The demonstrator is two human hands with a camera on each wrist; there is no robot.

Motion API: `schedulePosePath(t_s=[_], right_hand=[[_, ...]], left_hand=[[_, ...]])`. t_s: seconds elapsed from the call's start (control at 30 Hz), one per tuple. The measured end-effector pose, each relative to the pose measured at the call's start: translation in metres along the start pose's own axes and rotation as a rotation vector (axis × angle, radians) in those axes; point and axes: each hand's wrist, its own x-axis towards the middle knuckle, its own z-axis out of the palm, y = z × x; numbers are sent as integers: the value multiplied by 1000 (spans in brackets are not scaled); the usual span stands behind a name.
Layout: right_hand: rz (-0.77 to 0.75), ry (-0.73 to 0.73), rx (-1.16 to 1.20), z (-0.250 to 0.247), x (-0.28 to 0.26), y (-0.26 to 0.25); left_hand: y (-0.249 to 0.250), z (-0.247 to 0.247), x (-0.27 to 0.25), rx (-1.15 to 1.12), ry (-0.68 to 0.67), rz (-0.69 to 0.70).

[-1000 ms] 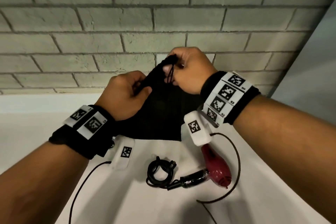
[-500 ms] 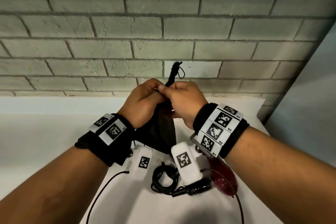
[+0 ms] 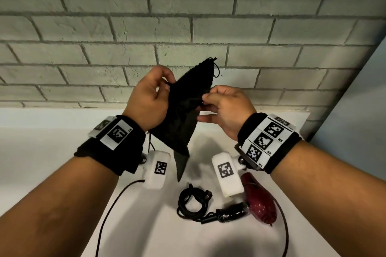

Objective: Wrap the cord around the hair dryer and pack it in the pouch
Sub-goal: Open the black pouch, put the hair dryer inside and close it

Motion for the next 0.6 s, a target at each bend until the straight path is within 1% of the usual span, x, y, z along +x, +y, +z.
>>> schedulePosePath(t_s=[0.03,0.07,0.1,0.13,0.17,0.23,0.27,0.33,0.37,0.4,0.43,0.47,0.5,0.53,0.57,0.6], right_hand=[[-14,24,-22,-5,1,2],[-31,50,-55,-11,1,6],[-46,70,-87,-15,1,10],[-53,84,-129,-19,0,14],[-53,98,-173,-23,-1,19],[-27,125,-251,-27,-2,28],[6,144,-296,-29,-1,34],[62,204,-452,-28,-1,46],[47,257,-549,-26,-4,49],[-9,285,-628,-23,-7,51],[-72,243,-655,-19,-10,55],[-116,132,-634,-15,-12,57],[-92,-21,-622,-10,-15,58],[-16,-156,-651,-6,-17,61],[82,-247,-708,-5,-17,65],[160,-286,-776,-6,-18,68]], left_hand=[[-3,-6,4,208,-6,99],[-5,-12,9,361,-16,180],[-6,-16,13,463,-33,229],[-6,-20,17,536,-51,244],[-4,-22,20,593,-64,230],[0,-25,26,666,-106,167],[3,-25,27,662,-156,144],[9,-21,24,603,-293,135],[10,-16,20,585,-374,137],[12,-11,16,587,-457,153],[13,-5,10,598,-536,184],[12,2,6,599,-598,225],[11,7,2,592,-636,253],[9,12,-1,585,-667,248],[6,16,-3,589,-692,236],[1,20,-4,599,-715,232]])
